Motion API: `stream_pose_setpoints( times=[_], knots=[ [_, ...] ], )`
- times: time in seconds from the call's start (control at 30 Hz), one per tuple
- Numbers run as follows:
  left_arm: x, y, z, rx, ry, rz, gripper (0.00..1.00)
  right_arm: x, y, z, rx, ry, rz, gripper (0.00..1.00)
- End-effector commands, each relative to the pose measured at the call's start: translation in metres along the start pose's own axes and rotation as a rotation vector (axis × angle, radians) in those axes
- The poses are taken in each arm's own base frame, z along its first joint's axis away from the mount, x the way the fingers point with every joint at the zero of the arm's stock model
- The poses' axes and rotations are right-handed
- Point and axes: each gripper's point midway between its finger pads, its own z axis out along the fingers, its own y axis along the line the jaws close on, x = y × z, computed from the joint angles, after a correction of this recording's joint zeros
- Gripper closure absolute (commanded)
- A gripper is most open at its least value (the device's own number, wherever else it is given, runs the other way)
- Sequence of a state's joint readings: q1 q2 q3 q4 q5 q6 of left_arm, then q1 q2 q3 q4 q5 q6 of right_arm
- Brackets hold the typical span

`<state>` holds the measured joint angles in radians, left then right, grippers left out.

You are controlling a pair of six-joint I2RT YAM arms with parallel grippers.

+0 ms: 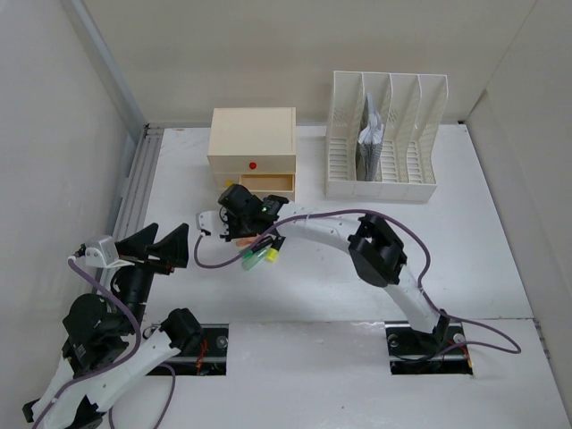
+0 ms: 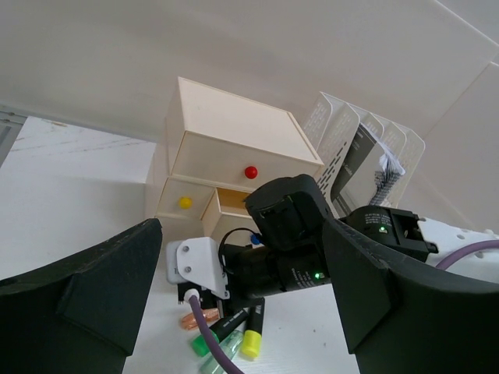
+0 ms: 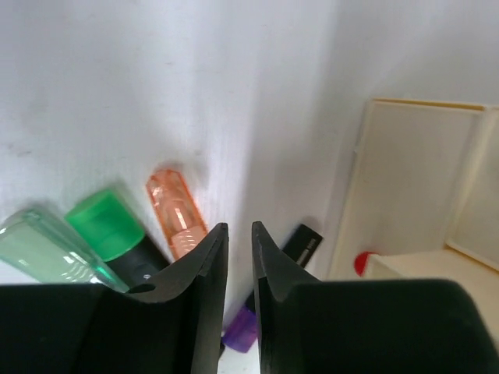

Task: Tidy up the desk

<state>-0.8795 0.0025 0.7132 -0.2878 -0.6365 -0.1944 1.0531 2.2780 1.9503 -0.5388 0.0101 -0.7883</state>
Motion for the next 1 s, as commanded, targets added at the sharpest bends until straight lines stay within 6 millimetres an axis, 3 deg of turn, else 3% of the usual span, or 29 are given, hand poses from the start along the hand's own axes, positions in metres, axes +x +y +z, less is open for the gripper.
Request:
stream_pose_setpoints(
  times=[0.0,0.23,0.97],
  knots=[
    [-0.030,0.007,-0.018,0.037,-0.120,-0.083,0.18,-0.017,0.008,-0.015,-0.070,-0.061,-0.007,0.76],
    [-0.030,0.007,-0.018,0.037,-0.120,-0.083,0.18,-0.008,0.034,-0.012,-0.194,-0.058,-0.076,0.70],
    [-0.030,0.007,-0.018,0.037,-0.120,-0.083,0.18,0.015,0.056,0.015,-0.256,-0.007,-0.114,0.65]
  ],
)
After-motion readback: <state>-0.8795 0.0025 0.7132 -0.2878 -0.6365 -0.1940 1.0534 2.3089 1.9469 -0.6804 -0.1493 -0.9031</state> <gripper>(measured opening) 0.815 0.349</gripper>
